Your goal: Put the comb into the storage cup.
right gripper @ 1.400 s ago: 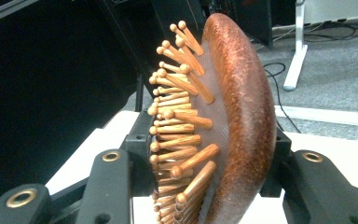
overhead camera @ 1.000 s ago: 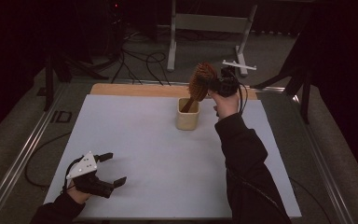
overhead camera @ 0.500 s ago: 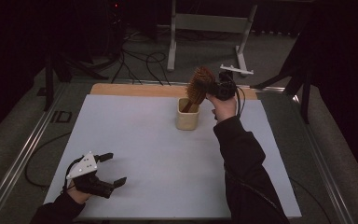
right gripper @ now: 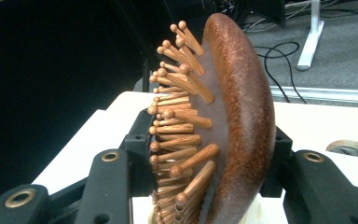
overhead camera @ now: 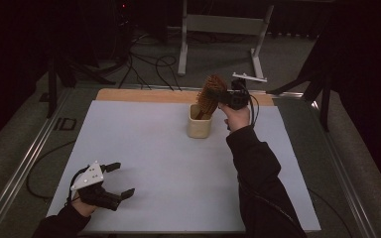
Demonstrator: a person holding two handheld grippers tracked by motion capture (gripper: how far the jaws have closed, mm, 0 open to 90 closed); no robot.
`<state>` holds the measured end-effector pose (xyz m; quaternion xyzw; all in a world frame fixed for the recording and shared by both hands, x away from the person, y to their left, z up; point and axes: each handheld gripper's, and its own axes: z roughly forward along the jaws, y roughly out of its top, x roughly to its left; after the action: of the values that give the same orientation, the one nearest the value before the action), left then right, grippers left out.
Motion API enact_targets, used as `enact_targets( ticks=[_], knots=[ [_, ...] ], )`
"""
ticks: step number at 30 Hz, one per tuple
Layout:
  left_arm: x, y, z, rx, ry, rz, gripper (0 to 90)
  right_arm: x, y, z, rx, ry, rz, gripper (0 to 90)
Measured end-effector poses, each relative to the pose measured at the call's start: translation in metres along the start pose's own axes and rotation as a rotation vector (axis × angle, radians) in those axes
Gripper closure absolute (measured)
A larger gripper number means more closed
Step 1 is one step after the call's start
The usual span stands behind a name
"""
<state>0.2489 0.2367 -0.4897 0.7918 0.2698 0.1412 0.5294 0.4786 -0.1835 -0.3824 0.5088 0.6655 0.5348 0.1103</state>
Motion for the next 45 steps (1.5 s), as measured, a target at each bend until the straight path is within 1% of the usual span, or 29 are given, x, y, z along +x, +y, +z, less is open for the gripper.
enact_targets(
  ticks=[9, 14, 18, 24, 26, 28, 31, 33, 35, 36, 37, 38, 39, 40, 42, 45],
  knots=[
    [0.0, 0.0, 0.0, 0.001, 0.0, -0.001, 0.0, -0.003, -0.005, 0.003, 0.013, 0.003, 0.003, 51.3],
    [0.0, 0.0, 0.0, 0.002, -0.001, -0.003, 0.0, -0.006, -0.007, 0.004, 0.012, 0.005, 0.019, 50.9],
    [0.001, -0.001, 0.001, 0.005, -0.002, -0.005, 0.0, -0.008, -0.007, 0.004, 0.014, 0.011, 0.02, 50.3],
    [0.001, -0.001, 0.001, 0.003, -0.006, -0.008, 0.0, -0.014, -0.008, 0.004, 0.014, -0.004, 0.041, 48.1],
    [0.001, -0.001, 0.001, 0.002, -0.007, -0.008, 0.0, -0.015, -0.009, 0.003, 0.012, -0.008, 0.04, 47.1],
    [0.001, -0.001, 0.001, 0.001, -0.007, -0.008, 0.0, -0.014, -0.009, 0.004, 0.013, -0.018, 0.029, 45.7],
    [0.001, -0.001, 0.001, 0.002, -0.007, -0.007, 0.0, -0.014, -0.009, 0.005, 0.023, -0.026, 0.019, 41.4],
    [0.0, -0.001, 0.001, 0.002, -0.009, -0.007, 0.0, -0.014, -0.009, 0.005, 0.023, -0.002, 0.023, 35.8],
    [0.0, -0.001, 0.001, 0.003, -0.01, -0.006, 0.0, -0.014, -0.009, 0.005, 0.021, 0.013, 0.02, 27.8],
    [0.0, -0.001, 0.001, 0.002, -0.01, -0.005, 0.0, -0.014, -0.008, 0.005, 0.017, 0.013, 0.01, 23.4],
    [0.0, 0.0, 0.001, 0.002, -0.009, -0.004, 0.0, -0.013, -0.008, 0.004, 0.024, 0.011, 0.003, 16.5],
    [0.0, 0.0, 0.001, 0.002, -0.01, -0.004, 0.0, -0.012, -0.008, 0.004, 0.035, 0.025, -0.018, 11.3],
    [0.0, -0.001, 0.001, 0.002, -0.011, -0.005, 0.0, -0.011, -0.008, 0.004, 0.039, 0.025, -0.04, 11.7],
    [0.0, -0.001, 0.001, 0.003, -0.01, -0.003, 0.0, -0.01, -0.008, 0.004, 0.042, 0.016, -0.049, 11.7],
    [0.0, 0.0, 0.001, 0.003, -0.01, -0.004, 0.0, -0.01, -0.009, 0.004, 0.049, 0.016, -0.067, 11.3],
    [0.0, 0.0, 0.001, 0.003, -0.01, -0.003, 0.0, -0.012, -0.01, 0.002, 0.047, 0.013, -0.068, 10.9]
  ],
)
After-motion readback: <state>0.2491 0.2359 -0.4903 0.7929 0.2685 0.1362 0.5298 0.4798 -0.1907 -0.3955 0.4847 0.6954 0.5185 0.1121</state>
